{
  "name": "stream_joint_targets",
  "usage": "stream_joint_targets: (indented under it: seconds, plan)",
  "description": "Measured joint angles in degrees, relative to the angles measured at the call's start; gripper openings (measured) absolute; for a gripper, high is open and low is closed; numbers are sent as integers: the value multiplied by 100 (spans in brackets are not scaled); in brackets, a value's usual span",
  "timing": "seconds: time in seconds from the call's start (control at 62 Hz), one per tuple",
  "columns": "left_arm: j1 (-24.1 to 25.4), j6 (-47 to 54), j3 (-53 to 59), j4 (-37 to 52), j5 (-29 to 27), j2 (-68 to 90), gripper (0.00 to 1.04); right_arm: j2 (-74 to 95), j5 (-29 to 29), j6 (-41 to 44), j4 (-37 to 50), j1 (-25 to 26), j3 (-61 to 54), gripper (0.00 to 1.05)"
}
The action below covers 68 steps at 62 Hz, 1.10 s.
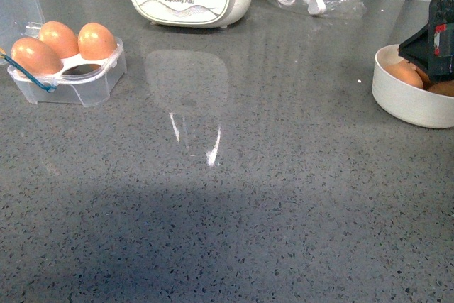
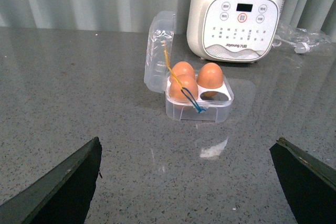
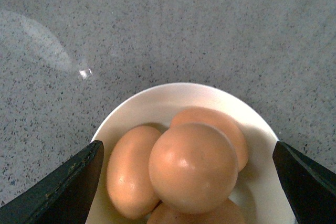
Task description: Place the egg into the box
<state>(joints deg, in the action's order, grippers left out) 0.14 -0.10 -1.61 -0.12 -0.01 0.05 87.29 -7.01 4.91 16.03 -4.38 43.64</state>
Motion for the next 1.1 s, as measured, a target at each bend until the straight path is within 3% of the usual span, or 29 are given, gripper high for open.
stream_joint_targets:
  seconds: [0.242,0.613,0.887,1.097]
  plan:
    - [0,0,0,0,0,0,98,98,-48,-22,131,50,-81,97]
    - [0,0,0,0,0,0,98,98,-46,-22,216,50,-142,44]
    - [0,0,0,0,0,0,98,-269,-66,-20,74,-22,-149,41]
    - [0,0,0,0,0,0,98,-306,136,-39,-15,-269,549,41]
